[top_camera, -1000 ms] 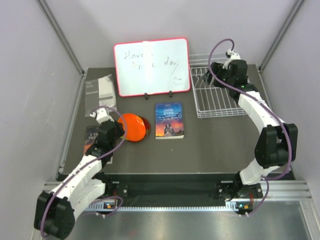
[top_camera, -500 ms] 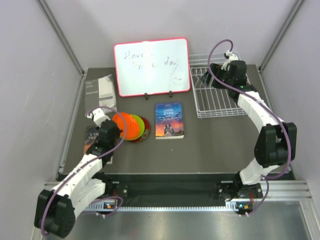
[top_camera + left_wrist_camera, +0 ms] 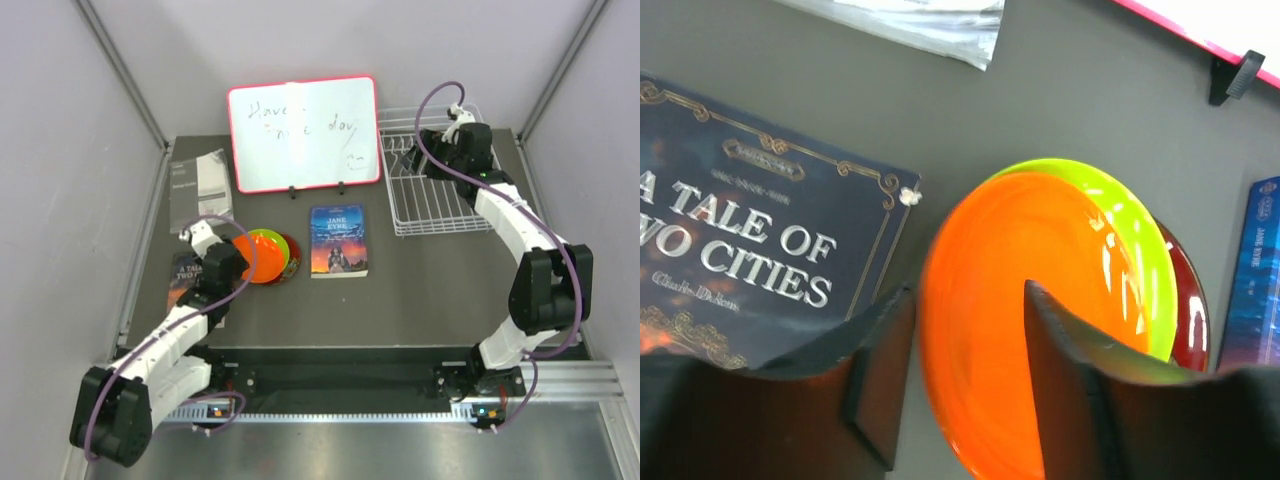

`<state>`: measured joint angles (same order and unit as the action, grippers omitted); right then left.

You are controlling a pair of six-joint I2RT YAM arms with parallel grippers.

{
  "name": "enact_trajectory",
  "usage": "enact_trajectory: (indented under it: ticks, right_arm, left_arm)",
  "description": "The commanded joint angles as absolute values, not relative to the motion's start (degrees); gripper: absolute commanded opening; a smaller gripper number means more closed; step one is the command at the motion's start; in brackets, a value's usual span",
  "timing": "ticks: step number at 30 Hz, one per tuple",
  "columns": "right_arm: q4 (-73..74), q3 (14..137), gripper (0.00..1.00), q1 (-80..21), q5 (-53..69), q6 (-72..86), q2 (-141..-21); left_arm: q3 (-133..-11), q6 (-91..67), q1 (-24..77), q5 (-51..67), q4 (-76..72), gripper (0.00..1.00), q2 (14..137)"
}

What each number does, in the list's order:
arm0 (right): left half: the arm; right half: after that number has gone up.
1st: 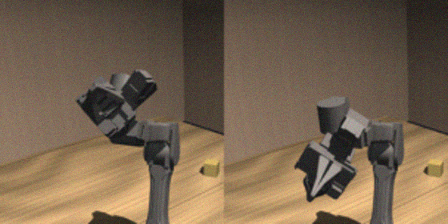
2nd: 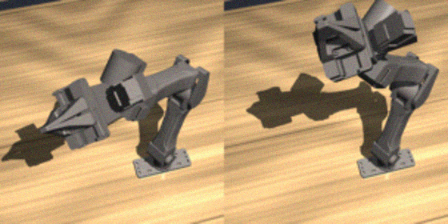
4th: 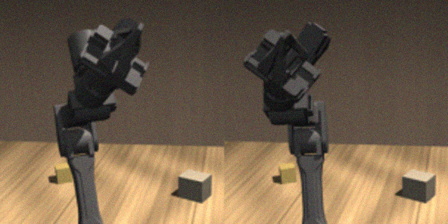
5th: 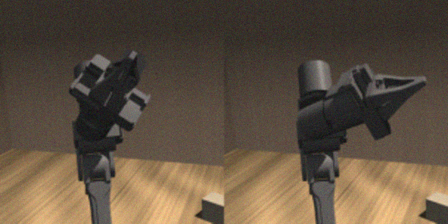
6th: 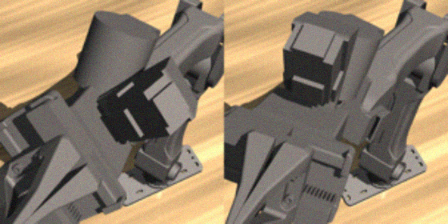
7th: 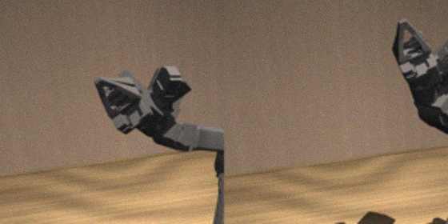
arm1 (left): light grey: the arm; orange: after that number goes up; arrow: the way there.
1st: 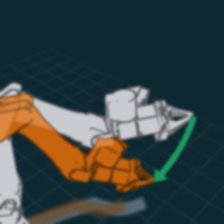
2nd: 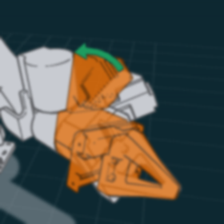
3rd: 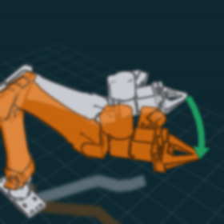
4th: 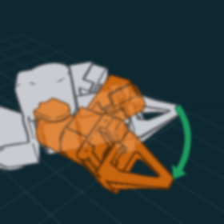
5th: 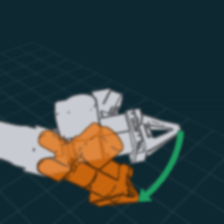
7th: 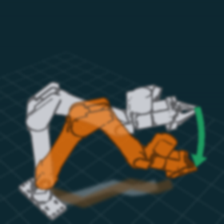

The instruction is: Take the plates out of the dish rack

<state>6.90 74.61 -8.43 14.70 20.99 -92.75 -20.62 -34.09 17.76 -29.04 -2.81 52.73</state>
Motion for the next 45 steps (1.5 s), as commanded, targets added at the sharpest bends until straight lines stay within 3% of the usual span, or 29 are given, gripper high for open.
enact_trajectory:
  ticks: [1, 2, 4, 17, 27, 45]
  right_arm:
    - [5.54, 75.15, 0.82, -7.91, 14.59, 20.13, -91.84]
    - [5.54, 75.15, 0.82, -7.91, 14.59, 20.04, -91.85]
    - [5.89, 75.23, 0.82, -7.82, 14.33, 19.95, -91.67]
    - [7.91, 77.69, 0.83, -5.36, 12.92, 18.11, -91.05]
    - [8.26, 78.05, 0.83, -5.01, 13.01, 18.10, -91.41]
    - [7.29, 74.62, 0.83, -4.92, 13.01, 18.19, -91.76]
  left_arm:
    - [-19.69, -35.24, 17.58, -26.28, -4.31, 0.57, 52.91]
    - [-19.51, -35.24, 17.58, -25.67, -4.31, 0.64, 53.17]
    - [-19.16, -35.59, 17.58, -24.70, -4.05, 0.68, 53.70]
    - [-19.51, -35.24, 17.58, -15.74, -7.91, 0.64, 59.32]
    - [-21.44, -31.56, 17.67, -25.83, -10.80, 0.70, 59.14]
    - [-21.97, -30.85, 17.67, -19.78, -16.26, 0.70, 66.45]
